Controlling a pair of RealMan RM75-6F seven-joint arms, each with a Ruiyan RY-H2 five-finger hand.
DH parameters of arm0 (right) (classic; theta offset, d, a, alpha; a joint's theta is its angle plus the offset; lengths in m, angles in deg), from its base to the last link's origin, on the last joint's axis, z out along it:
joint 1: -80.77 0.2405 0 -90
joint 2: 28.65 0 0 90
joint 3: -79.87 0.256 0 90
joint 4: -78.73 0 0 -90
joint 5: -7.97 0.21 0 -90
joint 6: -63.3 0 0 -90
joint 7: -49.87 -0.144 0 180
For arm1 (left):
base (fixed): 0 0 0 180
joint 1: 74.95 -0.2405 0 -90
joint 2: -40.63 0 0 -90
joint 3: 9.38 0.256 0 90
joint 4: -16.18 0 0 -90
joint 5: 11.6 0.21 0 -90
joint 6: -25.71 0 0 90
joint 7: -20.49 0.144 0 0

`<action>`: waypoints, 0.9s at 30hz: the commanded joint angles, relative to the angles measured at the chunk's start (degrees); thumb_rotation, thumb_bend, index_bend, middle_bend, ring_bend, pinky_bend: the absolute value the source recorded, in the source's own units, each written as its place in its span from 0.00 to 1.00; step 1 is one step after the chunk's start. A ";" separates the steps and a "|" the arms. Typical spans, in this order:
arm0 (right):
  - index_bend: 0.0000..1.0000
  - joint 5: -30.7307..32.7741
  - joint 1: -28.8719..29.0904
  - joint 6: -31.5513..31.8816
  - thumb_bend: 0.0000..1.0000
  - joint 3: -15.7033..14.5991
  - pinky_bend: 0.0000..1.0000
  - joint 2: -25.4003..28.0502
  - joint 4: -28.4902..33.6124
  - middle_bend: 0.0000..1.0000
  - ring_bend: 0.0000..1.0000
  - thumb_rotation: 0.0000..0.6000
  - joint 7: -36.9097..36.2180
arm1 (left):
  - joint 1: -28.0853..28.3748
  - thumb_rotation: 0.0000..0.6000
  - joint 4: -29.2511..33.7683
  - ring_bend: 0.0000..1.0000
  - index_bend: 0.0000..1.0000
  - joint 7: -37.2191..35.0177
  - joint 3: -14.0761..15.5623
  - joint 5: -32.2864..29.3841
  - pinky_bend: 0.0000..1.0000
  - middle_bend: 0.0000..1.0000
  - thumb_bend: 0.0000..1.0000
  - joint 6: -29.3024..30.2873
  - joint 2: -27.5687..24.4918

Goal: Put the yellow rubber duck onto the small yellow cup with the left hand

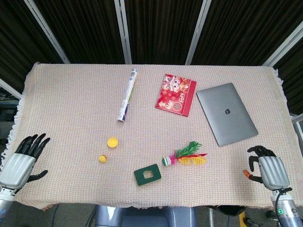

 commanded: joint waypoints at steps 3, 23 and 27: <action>0.77 -0.12 -0.05 -0.06 0.13 -0.15 0.33 0.27 0.20 0.34 0.22 1.00 -0.30 | -0.14 1.00 0.09 0.00 0.00 0.48 0.00 0.16 0.10 0.00 0.06 0.33 -0.03; 0.73 -0.68 -0.06 -0.13 0.13 -0.50 0.34 0.69 0.27 0.34 0.22 1.00 -0.94 | -0.05 1.00 0.45 0.00 0.00 -0.22 0.04 0.40 0.10 0.00 0.07 0.33 0.03; 0.69 -1.19 0.05 -0.04 0.12 -0.58 0.34 0.60 0.07 0.34 0.22 1.00 -0.94 | -0.11 1.00 0.40 0.00 0.00 -0.37 -0.08 0.11 0.11 0.00 0.07 0.37 0.11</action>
